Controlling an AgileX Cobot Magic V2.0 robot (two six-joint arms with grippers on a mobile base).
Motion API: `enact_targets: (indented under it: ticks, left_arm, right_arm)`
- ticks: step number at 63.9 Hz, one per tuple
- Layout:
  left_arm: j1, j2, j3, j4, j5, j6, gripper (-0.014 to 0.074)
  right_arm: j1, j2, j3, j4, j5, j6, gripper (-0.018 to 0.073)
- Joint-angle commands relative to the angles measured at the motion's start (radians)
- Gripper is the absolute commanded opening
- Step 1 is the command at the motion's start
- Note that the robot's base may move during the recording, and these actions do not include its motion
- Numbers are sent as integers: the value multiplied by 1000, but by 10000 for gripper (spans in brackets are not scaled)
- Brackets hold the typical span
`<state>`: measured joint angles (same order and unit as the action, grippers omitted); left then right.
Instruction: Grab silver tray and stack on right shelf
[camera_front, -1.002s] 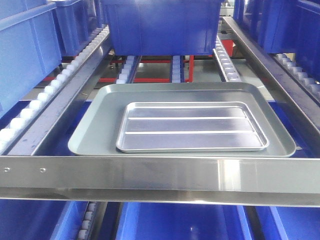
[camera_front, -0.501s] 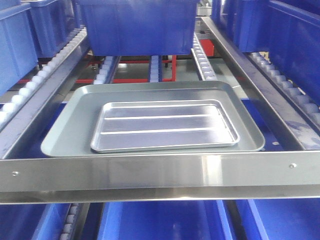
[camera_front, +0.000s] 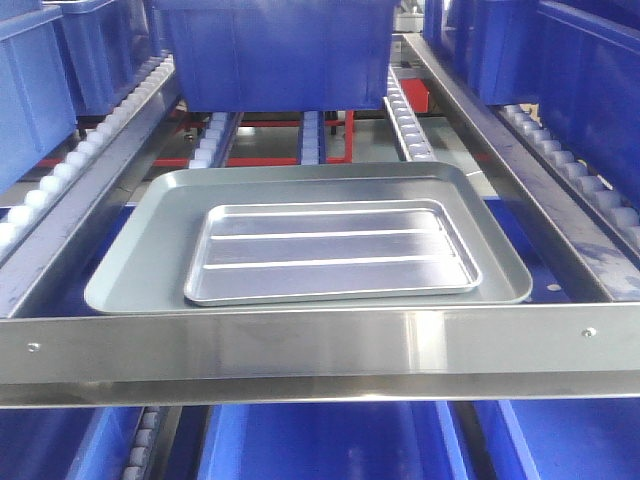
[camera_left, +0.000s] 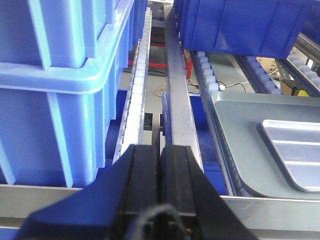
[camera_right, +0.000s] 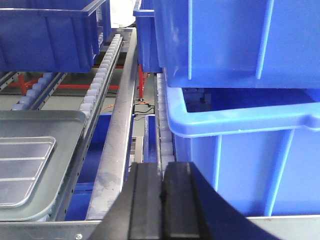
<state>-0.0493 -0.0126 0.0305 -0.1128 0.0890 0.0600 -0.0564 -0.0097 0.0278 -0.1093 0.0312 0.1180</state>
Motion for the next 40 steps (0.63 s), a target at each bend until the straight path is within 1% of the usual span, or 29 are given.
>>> enact_targets:
  ticks: [1, 40]
  left_arm:
    - [2, -13, 19, -10, -95, -1, -101]
    - [2, -13, 19, -10, -95, -1, -101]
  right_arm:
    - [-7, -22, -17, -2, -81, -10, 57]
    - [-7, -22, -17, -2, -81, -10, 57]
